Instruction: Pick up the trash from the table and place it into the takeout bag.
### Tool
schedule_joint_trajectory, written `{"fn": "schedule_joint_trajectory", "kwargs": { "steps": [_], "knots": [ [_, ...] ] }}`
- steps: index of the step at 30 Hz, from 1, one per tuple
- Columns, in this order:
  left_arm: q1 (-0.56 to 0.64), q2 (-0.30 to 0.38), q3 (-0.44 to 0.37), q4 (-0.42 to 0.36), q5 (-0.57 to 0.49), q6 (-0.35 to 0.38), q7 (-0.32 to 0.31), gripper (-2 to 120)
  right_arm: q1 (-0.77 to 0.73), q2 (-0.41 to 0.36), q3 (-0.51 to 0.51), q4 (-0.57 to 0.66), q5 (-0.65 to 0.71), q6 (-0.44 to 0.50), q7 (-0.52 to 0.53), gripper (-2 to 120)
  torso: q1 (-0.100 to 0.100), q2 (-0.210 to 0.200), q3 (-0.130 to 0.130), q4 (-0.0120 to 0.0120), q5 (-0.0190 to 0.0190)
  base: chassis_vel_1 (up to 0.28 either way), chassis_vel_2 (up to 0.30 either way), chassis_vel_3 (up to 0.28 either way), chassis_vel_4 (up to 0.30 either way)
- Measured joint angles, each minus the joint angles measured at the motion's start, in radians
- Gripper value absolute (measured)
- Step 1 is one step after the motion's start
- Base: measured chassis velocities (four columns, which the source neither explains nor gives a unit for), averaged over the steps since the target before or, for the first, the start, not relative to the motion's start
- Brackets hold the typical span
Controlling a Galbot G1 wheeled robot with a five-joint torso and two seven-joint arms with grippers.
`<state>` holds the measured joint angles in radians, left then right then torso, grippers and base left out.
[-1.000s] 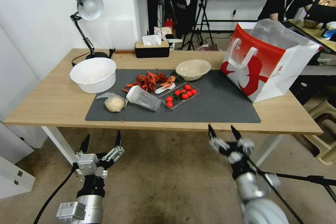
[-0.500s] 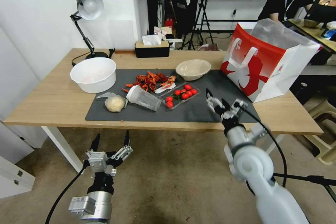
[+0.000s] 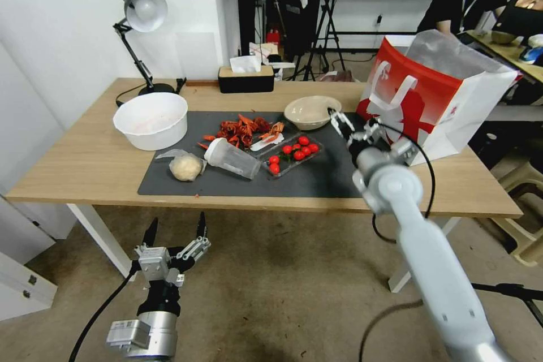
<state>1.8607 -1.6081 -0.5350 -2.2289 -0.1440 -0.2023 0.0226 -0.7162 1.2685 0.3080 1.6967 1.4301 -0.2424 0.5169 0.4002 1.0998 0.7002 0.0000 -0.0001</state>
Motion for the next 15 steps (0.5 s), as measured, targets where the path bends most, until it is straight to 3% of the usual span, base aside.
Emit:
{"fn": "schedule_joint_trajectory", "kwargs": {
  "steps": [15],
  "knots": [
    [0.005, 0.0, -0.023, -0.003, -0.009, -0.006, -0.001, 100, 0.155, 0.086, -0.012, -0.233, 0.034, -0.086, 0.073, 100, 0.0, 0.0, 0.0, 0.0001, 0.0, 0.0, 0.0, 0.0, 0.0]
  ]
}}
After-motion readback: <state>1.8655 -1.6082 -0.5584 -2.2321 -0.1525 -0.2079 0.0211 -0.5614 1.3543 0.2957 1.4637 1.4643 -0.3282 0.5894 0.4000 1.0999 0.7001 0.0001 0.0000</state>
